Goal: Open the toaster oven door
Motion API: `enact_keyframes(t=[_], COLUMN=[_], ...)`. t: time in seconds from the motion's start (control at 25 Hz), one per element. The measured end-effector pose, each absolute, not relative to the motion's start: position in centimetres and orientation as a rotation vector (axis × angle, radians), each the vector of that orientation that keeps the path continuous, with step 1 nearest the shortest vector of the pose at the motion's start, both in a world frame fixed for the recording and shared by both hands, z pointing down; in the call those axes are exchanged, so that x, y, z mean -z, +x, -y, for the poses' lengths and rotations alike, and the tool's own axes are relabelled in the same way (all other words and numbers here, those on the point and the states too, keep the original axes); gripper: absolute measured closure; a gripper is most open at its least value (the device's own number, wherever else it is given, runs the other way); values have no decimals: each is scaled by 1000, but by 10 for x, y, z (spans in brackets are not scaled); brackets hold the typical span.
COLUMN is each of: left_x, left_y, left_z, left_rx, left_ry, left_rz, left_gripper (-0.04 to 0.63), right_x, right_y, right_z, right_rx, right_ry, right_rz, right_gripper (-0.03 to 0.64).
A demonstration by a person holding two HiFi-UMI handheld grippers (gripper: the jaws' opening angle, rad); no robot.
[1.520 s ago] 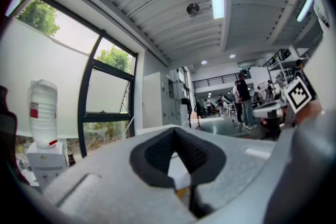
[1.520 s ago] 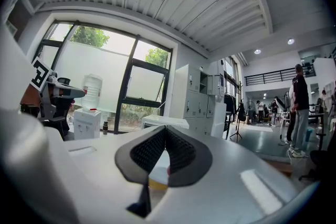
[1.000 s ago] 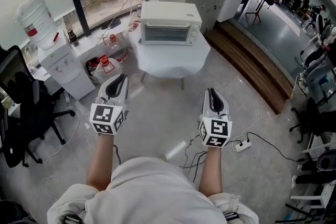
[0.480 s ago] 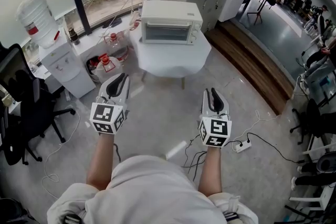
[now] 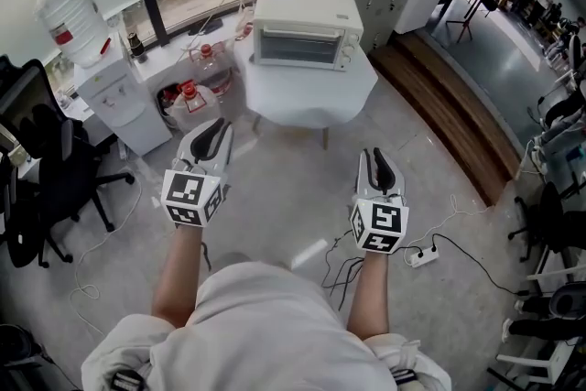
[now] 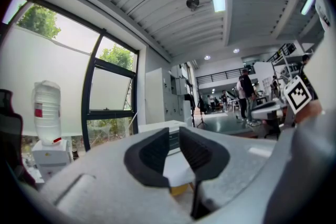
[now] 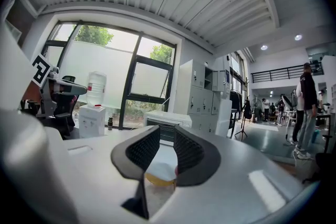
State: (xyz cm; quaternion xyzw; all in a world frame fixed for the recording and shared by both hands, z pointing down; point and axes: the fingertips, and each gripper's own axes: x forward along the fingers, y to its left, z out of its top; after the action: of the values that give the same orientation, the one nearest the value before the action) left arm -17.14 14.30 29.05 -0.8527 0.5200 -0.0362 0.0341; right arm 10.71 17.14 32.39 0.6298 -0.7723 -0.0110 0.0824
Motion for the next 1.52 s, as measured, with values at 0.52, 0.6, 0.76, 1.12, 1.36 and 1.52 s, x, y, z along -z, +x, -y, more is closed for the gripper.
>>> enact_keyframes(t=[0.52,0.6,0.76,1.12,1.36,1.52], left_x=[-303,-305,-312,-324,-332,-335], left_y=[-150,-147,-150,-154,-160,-172], left_z=[-106,-95,-62,40,117,165], left_rx=[125,128,126,143,185,200], left_ry=[-2621,-2624,-2635,-2698,-2751,-2776], left_rz=[-1623,-1621,-1621,-1581,-1535,-1519], left_gripper=[535,535,535,535,535,535], right_x=[-339,-342,-349,-352,-358,-362], right_y=[121,124,122,112,98,82], right_z=[-126,-114,-85,7,79,123], right_rx=[10,2,-14,-30,-63,-75], right_ry=[1833,1833,1832,1834,1834,1813], right_rz=[2336,2337,2338,2307,2277,2260], right_gripper=[537,538,537,538,538,538])
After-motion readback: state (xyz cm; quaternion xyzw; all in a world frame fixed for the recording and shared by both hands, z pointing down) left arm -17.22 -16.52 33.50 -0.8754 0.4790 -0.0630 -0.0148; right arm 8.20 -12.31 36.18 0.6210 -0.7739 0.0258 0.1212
